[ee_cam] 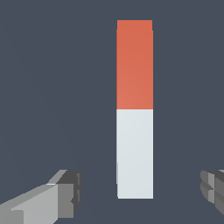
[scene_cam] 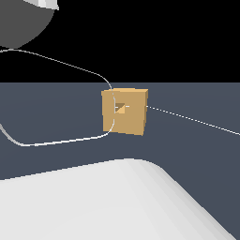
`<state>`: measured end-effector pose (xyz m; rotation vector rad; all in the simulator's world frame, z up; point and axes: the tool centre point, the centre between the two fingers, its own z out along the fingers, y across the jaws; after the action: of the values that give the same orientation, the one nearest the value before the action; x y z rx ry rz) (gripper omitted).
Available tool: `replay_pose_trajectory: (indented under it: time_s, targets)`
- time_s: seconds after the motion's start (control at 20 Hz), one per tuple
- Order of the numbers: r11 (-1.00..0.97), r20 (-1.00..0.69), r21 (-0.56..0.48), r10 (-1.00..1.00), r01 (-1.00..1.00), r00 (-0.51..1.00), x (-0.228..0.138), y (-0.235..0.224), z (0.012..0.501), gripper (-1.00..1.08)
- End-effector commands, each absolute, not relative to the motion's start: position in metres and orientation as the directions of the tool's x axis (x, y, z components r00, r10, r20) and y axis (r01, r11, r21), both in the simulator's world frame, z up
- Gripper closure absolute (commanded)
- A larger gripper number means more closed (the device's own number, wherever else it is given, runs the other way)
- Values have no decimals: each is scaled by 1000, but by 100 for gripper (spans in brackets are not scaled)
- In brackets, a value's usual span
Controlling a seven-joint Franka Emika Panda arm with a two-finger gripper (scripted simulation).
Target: Insert the peg into the horizontal hole in a box.
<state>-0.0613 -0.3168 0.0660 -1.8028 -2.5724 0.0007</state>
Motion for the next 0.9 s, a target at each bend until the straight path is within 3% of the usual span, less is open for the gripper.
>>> replay_pose_trajectory:
  time_s: [0.0, 0.85]
  targets:
    - [344, 0, 0, 939, 939, -344, -60, -317, 66, -92]
    - [343, 0, 0, 939, 939, -343, -61, -317, 16, -92]
